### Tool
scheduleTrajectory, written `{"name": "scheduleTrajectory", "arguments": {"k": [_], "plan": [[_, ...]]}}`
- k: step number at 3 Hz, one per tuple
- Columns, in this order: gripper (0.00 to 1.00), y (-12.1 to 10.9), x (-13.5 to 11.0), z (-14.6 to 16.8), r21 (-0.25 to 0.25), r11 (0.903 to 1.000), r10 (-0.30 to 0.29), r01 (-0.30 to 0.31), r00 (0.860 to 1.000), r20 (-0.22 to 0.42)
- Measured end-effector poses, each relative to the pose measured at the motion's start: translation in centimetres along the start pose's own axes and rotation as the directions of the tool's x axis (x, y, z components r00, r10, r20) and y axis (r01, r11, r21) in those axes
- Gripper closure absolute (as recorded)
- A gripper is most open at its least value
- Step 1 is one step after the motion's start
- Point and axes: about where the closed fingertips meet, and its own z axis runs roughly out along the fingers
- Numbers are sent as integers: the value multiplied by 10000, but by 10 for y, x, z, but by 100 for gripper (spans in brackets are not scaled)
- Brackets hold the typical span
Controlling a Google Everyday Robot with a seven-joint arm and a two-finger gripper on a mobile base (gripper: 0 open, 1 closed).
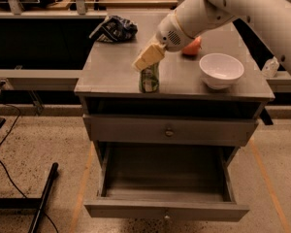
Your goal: Place green can into middle drawer
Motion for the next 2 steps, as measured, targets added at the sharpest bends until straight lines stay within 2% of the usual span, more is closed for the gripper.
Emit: {"name": "scheduleTrajectory", "arguments": {"k": [1, 2], "plan": [[70, -8, 11, -2, -267, 9996, -1, 3, 10000, 64], [99, -9, 8, -17, -787, 9963, -290, 337, 9978, 598]]}}
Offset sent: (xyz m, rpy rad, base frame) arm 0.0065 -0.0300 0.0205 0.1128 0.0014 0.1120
